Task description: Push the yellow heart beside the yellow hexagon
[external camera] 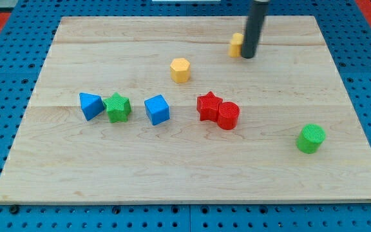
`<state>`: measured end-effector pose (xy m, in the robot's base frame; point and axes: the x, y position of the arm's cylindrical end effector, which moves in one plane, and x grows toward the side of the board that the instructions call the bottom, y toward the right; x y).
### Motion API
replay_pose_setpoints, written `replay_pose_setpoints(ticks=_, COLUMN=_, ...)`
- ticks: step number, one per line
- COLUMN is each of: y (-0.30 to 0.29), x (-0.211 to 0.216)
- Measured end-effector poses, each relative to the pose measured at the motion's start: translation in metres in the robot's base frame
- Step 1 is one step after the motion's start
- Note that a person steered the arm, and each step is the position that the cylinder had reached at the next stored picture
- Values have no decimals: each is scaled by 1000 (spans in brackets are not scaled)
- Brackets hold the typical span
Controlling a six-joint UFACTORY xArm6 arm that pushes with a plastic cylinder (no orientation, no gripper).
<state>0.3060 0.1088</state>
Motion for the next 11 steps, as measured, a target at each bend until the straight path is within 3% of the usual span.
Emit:
replay_pose_setpoints(ticks=1, y=54, x=-32)
replay_pose_setpoints(ticks=2, y=2, x=-64)
replay_pose_setpoints(ticks=3, y=-62, x=-26)
replay_pose_setpoints(ticks=5, y=32, x=-39)
replay_pose_setpoints(ticks=7, y=-38, x=18)
replay_pose_setpoints(ticks=9, y=-35, x=70)
replay_pose_setpoints(ticks=11, y=-97, x=68)
